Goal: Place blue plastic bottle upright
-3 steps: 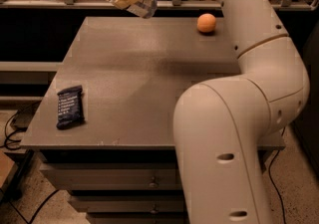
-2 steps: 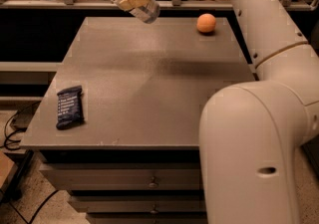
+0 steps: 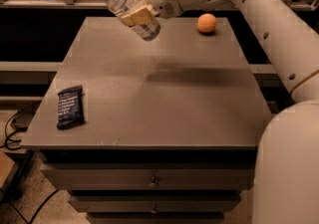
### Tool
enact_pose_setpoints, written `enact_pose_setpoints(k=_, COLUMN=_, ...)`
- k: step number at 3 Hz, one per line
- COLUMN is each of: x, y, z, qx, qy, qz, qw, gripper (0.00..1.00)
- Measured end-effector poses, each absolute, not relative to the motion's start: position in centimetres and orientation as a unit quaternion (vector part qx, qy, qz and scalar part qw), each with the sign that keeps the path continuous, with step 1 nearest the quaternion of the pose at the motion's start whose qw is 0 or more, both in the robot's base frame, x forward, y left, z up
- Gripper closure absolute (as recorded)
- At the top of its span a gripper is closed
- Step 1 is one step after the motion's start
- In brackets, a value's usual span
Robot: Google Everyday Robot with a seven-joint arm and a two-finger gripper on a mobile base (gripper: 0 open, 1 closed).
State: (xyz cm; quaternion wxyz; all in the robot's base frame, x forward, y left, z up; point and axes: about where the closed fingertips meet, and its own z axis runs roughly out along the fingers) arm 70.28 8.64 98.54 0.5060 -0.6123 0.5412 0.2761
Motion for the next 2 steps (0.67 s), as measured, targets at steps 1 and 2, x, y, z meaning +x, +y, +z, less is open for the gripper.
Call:
enact_pose_setpoints(k=1, x=68.98, y=8.37, z=96.92, qx=-0.584, qy=0.537, qz=0.298, qw=0.531, gripper=1.00)
enact_pose_setpoints(k=2, x=68.82, y=8.03, z=96.89, qx=-0.566, qy=0.526, qz=0.306, qw=0.556, gripper=1.00)
